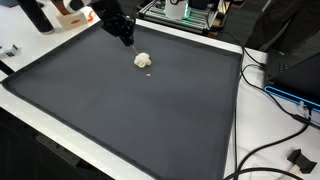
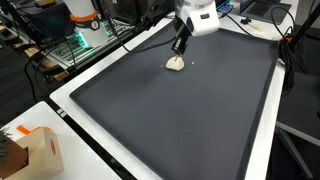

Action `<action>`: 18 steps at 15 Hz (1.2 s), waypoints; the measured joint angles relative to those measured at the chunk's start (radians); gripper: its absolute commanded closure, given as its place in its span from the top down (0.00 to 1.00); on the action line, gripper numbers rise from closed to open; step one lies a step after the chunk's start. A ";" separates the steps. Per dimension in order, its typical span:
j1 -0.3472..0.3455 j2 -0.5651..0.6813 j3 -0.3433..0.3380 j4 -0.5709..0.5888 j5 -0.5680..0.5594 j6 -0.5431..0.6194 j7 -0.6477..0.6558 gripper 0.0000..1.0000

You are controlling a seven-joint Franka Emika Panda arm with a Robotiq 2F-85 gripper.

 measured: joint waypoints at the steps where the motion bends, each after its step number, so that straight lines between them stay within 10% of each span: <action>1: -0.001 0.003 0.000 0.000 0.004 -0.001 -0.008 0.03; 18: -0.005 0.046 0.007 0.000 0.013 -0.002 -0.039 0.03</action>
